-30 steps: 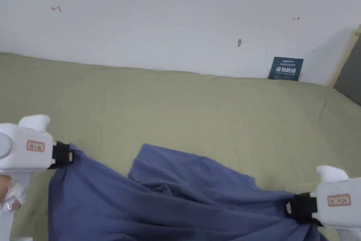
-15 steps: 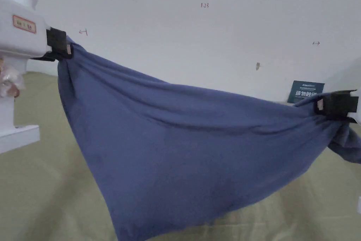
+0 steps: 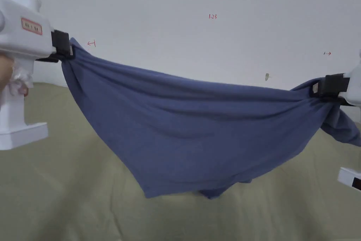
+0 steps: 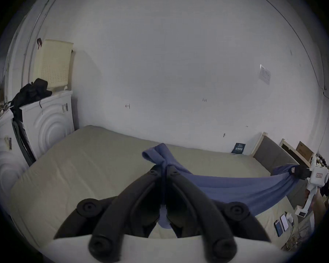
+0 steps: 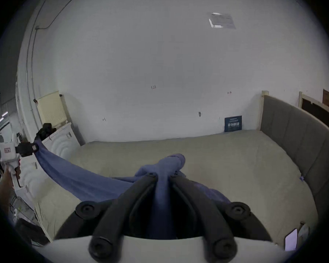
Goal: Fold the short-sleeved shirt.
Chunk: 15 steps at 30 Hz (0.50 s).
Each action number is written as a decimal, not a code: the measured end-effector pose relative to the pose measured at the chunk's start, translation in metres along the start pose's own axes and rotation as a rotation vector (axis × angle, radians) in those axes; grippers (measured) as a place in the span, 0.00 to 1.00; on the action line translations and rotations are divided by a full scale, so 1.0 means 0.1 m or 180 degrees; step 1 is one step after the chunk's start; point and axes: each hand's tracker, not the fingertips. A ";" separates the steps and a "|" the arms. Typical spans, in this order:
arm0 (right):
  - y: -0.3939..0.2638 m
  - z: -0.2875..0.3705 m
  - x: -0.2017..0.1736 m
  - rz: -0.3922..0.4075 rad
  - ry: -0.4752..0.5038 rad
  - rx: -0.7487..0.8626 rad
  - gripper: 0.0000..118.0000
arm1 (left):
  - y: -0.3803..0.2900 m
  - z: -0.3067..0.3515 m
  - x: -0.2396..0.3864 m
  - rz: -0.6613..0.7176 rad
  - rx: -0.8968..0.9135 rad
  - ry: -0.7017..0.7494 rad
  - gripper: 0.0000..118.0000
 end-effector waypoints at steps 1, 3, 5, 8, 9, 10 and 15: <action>-0.08 -0.01 0.02 -0.0008 0.0019 -0.0028 0.04 | -0.09 -0.03 -0.03 0.0007 -0.0036 -0.0007 0.04; -0.23 -0.03 0.07 -0.0006 0.0015 -0.0143 0.04 | -0.27 -0.06 -0.10 0.0047 -0.0167 -0.0011 0.04; -0.44 0.00 0.13 -0.0057 0.0012 -0.0216 0.04 | -0.49 -0.06 -0.17 0.0141 -0.0300 -0.0036 0.04; -0.78 0.09 0.25 -0.0159 -0.0019 -0.0365 0.04 | -0.88 0.01 -0.28 0.0270 -0.0419 -0.0090 0.04; -0.89 0.13 0.29 -0.0201 -0.0009 -0.0400 0.05 | -1.01 0.06 -0.30 0.0283 -0.0442 -0.0115 0.04; -1.01 0.19 0.33 -0.0206 0.0008 -0.0467 0.04 | -1.16 0.10 -0.33 0.0282 -0.0504 -0.0134 0.04; -1.59 0.52 0.49 -0.0271 -0.0021 -0.0735 0.05 | -1.88 0.38 -0.49 0.0366 -0.0835 -0.0218 0.04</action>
